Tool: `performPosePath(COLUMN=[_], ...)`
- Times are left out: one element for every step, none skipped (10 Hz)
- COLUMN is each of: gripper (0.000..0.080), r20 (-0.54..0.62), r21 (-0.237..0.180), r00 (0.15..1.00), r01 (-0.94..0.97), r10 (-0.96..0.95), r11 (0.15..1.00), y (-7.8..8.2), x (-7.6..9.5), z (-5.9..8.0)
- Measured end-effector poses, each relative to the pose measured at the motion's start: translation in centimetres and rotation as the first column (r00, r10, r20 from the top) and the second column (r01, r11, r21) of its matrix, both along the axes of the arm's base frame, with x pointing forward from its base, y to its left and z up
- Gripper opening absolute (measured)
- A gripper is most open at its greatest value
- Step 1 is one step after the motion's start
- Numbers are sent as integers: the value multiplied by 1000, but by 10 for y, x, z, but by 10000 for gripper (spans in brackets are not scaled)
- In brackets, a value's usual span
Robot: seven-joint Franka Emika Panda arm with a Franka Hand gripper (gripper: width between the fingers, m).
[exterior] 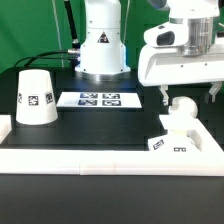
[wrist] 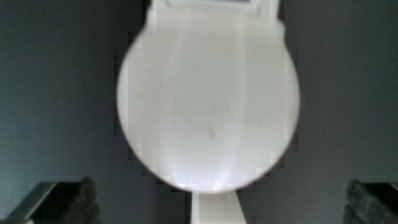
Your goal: Assemble lamp
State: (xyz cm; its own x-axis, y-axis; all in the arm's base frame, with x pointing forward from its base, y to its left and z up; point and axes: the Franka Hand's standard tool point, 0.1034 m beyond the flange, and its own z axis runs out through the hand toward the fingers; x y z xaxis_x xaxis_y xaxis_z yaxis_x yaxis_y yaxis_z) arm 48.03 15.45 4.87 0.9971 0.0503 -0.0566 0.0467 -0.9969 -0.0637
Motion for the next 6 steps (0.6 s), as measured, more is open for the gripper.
performPosePath(gripper=[698, 698, 698, 698, 698, 698], r20=[-60, -123, -204, -263, -304, -380], r21=[-8, -17, -28, -34, -38, -47], r00=[998, 992, 979, 965, 953, 925], r01=[-6, -9, -13, -17, -22, -31], r10=[5, 7, 7, 7, 9, 11], r11=[1000, 1000, 1000, 999, 999, 998], y=[-1, -3, -5, -4, -3, -3], x=[-1, -6, -10, -9, -8, -12], z=[-2, -4, -5, -6, -7, -6])
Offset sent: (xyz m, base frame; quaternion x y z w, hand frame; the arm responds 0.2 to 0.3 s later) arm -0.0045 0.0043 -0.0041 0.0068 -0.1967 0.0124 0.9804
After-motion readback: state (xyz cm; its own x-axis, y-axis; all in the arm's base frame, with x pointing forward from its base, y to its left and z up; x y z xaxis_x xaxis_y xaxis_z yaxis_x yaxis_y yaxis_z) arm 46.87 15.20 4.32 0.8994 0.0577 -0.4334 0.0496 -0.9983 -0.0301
